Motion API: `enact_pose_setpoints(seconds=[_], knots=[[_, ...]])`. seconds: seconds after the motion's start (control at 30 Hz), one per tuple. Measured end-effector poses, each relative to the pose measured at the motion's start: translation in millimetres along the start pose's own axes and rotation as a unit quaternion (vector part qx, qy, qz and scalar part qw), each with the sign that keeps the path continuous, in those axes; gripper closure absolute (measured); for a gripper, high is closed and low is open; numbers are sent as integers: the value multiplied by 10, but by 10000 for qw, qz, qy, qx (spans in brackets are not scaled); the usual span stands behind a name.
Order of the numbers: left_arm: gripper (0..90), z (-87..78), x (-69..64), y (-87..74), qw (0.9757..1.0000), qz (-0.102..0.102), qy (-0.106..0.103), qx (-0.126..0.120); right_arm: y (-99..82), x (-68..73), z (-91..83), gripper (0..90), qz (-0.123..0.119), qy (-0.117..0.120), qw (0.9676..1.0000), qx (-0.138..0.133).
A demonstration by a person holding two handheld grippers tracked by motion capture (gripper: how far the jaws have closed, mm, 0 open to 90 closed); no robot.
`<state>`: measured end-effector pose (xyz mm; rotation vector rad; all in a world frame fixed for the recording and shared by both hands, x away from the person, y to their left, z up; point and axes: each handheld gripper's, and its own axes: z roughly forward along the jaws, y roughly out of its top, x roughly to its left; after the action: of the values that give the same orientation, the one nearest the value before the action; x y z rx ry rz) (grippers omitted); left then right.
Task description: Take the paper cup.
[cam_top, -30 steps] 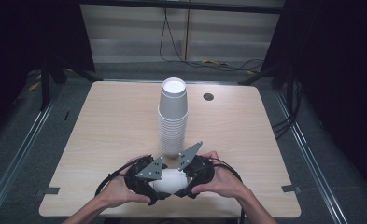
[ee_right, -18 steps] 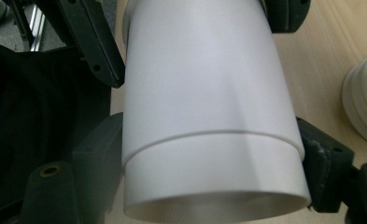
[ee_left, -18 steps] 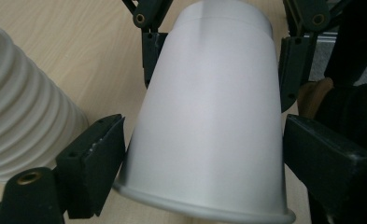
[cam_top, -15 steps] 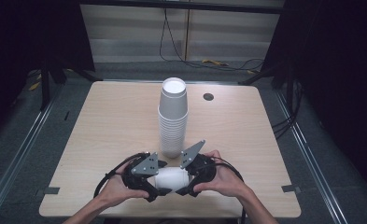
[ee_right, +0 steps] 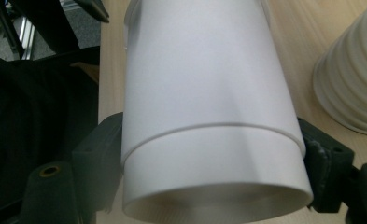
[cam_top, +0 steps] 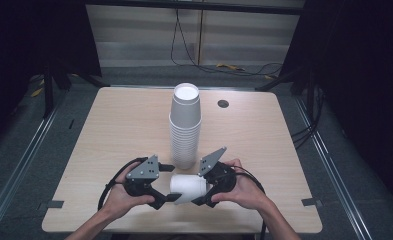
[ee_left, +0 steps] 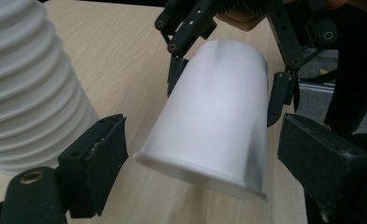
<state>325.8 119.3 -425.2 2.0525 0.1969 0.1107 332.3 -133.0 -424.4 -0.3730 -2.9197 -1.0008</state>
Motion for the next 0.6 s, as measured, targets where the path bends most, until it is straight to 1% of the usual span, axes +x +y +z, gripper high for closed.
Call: enact_pose_setpoints(seconds=[0.07,0.13,0.17,0.27,0.37,0.4,0.43,0.53,0.6], knots=[[156,-18,9,-16,9999,-99,0,-73,-16,-5,-17,219,32,-42,10000,-15],[157,-37,24,-37,9998,-136,13,-118,-40,-10,-31,219,75,-78,9999,-58],[157,-43,27,-51,9997,-198,37,-168,-54,-11,-35,219,76,-109,9999,-78],[157,-63,48,-78,9994,-245,98,-234,-109,-21,-36,219,102,-152,9996,-204],[158,-90,50,-76,9990,-255,120,-338,-162,-40,-53,219,175,-175,9987,-450],[157,-100,50,-76,9991,-231,137,-330,-178,-45,-66,219,194,-180,9982,-532],[157,-104,49,-76,9991,-215,121,-340,-193,-49,-79,219,208,-219,9976,-619],[157,-108,40,-82,9989,-217,123,-389,-237,-54,-99,218,257,-189,9956,-882],[157,-108,35,-88,9988,-219,107,-430,-260,-47,-101,218,262,-188,9949,-953]])
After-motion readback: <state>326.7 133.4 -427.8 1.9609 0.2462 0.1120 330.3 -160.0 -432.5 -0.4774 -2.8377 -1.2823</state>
